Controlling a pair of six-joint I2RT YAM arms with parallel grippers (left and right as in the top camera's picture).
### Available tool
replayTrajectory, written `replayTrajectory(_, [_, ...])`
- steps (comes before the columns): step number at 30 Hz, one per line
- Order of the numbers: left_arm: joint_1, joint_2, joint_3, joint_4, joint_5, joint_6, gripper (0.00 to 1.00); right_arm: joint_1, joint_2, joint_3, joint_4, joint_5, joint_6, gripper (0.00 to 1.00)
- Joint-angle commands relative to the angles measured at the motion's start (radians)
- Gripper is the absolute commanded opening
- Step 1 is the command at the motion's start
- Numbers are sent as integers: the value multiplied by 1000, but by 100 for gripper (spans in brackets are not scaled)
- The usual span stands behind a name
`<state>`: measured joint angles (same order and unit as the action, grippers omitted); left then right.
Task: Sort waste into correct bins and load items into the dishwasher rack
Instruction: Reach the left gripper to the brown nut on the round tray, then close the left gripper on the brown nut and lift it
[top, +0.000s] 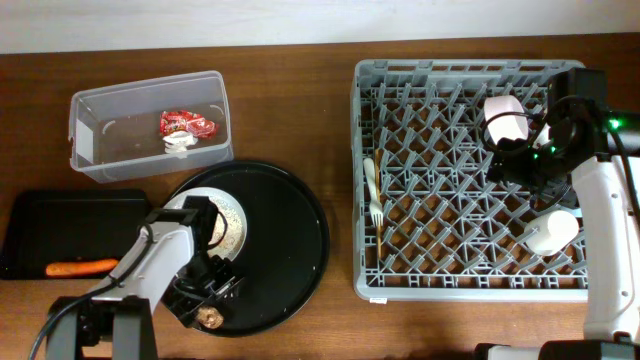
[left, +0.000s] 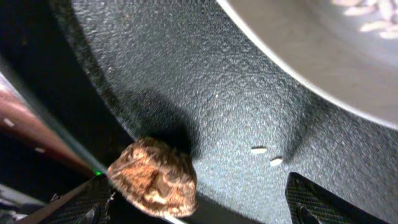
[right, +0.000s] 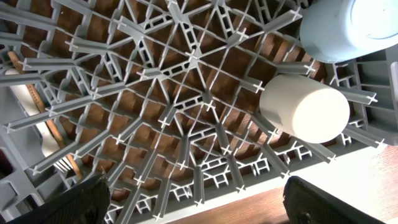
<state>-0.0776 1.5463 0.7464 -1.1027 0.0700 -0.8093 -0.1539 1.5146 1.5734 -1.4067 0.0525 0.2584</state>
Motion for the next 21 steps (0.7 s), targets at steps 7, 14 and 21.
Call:
replayTrajectory(7, [-3,-19,-24,47,-12,-16,89,-5,-14,-3,0,12,0,92])
replayTrajectory(14, [-3,-19,-24,74,-14,-16,77,-5,-14,-3,0,12,0,92])
replayTrajectory(21, [-3,-19,-24,73,-14,-16,65,-5,-14,-3,0,12,0,92])
